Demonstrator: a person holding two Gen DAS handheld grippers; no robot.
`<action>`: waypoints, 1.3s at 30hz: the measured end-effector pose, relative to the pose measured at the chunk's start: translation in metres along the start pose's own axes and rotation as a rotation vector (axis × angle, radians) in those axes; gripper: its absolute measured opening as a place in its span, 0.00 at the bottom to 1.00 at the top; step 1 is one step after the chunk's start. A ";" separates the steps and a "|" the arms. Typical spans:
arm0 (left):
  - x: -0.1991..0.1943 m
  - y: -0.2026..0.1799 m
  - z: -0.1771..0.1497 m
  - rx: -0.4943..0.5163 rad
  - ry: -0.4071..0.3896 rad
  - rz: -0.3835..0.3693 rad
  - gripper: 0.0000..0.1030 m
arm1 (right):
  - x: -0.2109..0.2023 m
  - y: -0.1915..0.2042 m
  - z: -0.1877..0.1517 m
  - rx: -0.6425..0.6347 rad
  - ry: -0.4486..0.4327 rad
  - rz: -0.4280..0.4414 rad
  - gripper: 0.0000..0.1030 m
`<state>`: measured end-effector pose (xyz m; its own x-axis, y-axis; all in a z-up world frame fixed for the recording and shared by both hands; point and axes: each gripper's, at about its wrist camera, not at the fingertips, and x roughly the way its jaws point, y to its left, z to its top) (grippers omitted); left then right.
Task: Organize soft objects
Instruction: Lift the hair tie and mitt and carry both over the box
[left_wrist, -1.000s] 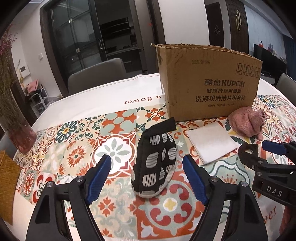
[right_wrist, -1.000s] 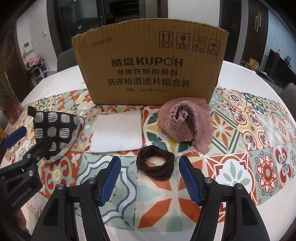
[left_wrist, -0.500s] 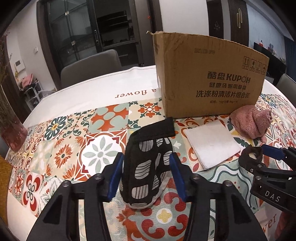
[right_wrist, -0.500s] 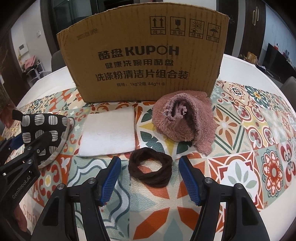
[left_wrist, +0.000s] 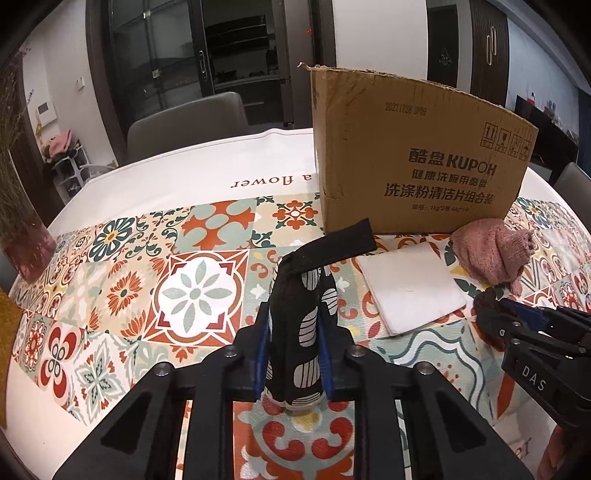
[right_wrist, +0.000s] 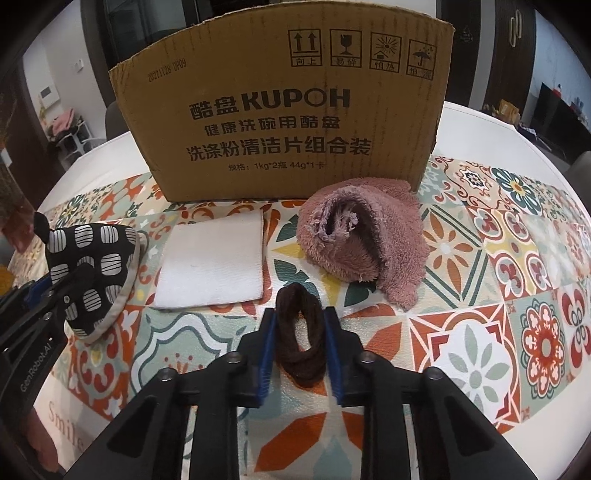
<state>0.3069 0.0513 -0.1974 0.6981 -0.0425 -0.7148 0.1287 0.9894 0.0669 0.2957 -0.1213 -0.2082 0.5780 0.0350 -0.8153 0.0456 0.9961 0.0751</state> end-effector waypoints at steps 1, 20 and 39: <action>-0.002 -0.001 0.000 -0.002 -0.002 -0.003 0.22 | -0.001 0.000 0.000 -0.002 -0.002 0.002 0.23; -0.064 -0.019 0.012 -0.069 -0.052 -0.014 0.22 | -0.067 -0.015 0.017 -0.028 -0.113 0.059 0.23; -0.133 -0.052 0.036 -0.074 -0.151 -0.034 0.22 | -0.143 -0.042 0.031 -0.037 -0.245 0.085 0.23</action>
<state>0.2331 0.0007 -0.0809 0.7927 -0.0910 -0.6028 0.1056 0.9943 -0.0113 0.2365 -0.1706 -0.0773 0.7587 0.1026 -0.6433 -0.0390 0.9929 0.1124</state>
